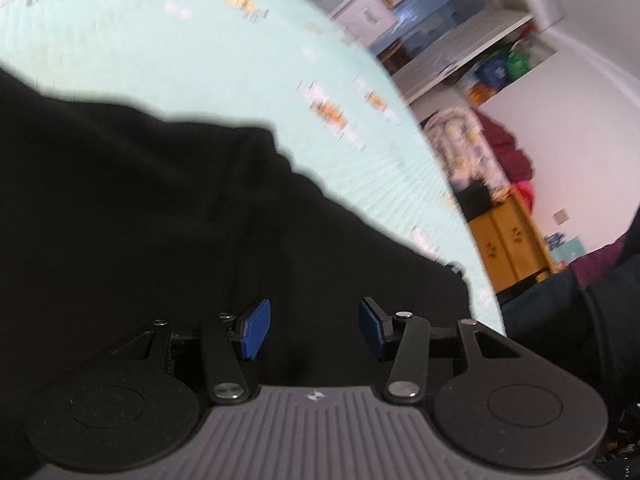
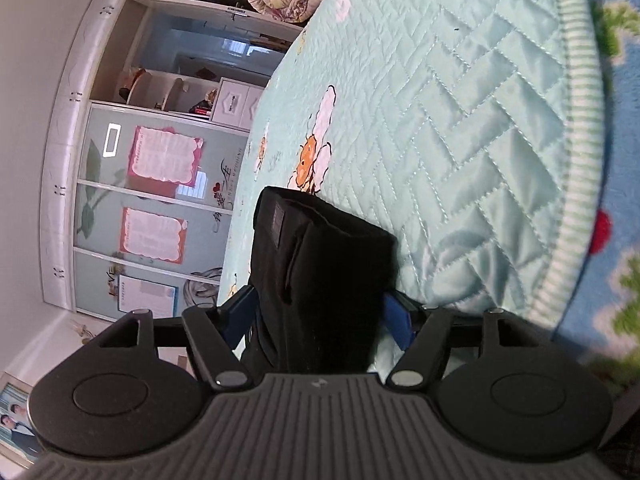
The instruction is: Fold clothes
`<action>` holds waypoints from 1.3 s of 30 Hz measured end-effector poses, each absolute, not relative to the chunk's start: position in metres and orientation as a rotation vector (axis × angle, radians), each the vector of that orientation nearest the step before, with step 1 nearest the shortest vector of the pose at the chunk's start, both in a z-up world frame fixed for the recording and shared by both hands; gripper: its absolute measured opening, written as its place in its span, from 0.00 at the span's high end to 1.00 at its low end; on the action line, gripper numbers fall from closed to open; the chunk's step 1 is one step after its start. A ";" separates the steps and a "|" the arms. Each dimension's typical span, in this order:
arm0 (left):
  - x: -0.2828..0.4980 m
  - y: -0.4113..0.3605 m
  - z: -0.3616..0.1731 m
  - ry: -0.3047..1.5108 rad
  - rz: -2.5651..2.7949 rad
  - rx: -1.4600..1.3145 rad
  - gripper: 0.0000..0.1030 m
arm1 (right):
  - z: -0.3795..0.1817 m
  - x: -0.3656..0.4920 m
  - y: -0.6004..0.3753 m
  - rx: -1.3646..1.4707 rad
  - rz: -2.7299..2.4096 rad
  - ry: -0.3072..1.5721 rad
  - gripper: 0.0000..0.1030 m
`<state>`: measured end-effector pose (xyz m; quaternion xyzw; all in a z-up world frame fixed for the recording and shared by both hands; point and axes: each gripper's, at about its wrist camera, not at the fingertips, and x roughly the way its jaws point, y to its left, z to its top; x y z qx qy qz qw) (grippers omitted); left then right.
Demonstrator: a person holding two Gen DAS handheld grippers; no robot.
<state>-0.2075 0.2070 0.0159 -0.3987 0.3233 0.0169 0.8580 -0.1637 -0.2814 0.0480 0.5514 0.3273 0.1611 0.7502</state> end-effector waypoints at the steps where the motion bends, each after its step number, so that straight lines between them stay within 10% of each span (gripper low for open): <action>1: -0.207 0.207 0.012 0.683 0.037 -0.841 0.52 | 0.049 -0.162 -0.281 1.201 0.353 0.718 0.33; 15: -0.207 0.198 0.015 0.687 0.045 -0.774 0.50 | 0.065 -0.151 -0.253 0.998 0.343 0.723 0.32; 19: -0.214 0.198 0.024 0.645 0.057 -0.790 0.52 | 0.066 -0.154 -0.252 0.980 0.385 0.722 0.67; 31: -0.188 0.214 0.000 0.672 0.006 -0.820 0.52 | 0.050 -0.145 -0.261 1.121 0.443 0.727 0.54; 39: -0.237 0.228 0.023 0.585 -0.033 -0.887 0.55 | 0.117 -0.160 -0.239 0.922 0.459 0.648 0.73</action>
